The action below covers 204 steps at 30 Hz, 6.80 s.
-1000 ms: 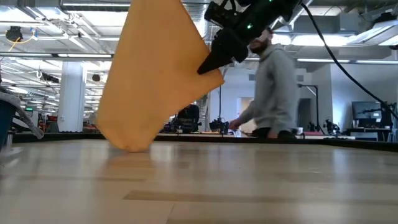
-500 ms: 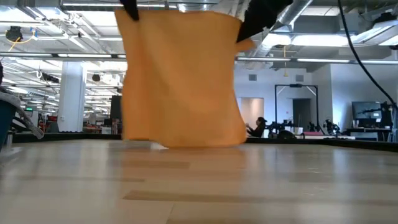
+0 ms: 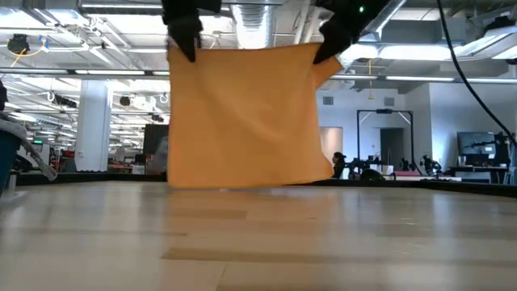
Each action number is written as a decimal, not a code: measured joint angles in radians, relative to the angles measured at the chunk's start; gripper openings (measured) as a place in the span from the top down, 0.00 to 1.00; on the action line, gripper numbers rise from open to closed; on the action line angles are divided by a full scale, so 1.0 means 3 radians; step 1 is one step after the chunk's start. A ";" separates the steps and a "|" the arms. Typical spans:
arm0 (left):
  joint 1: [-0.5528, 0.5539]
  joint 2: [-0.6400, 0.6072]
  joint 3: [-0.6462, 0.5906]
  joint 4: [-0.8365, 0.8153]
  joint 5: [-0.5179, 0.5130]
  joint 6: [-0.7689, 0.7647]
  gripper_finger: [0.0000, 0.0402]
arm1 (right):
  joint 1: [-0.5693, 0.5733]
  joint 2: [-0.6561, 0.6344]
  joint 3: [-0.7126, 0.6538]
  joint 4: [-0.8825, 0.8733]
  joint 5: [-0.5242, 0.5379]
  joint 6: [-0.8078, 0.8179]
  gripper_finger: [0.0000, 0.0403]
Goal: Fold microfiber towels
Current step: Fold the orange microfiber towel
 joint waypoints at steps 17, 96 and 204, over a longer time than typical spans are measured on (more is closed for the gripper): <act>0.0052 -0.0005 -0.0121 0.0487 0.0393 0.0449 1.00 | 0.0091 0.0080 -0.0019 -0.0759 0.0198 0.0348 1.00; 0.0519 -0.0004 -0.2064 0.2218 0.1004 -0.0774 1.00 | -0.0152 0.1450 -0.0306 -0.0508 0.0229 0.1186 0.99; -0.0776 -0.1074 -0.2062 0.2122 0.1177 -0.1020 0.63 | 0.0253 0.1817 0.0687 -0.0563 -0.0332 -0.0389 0.99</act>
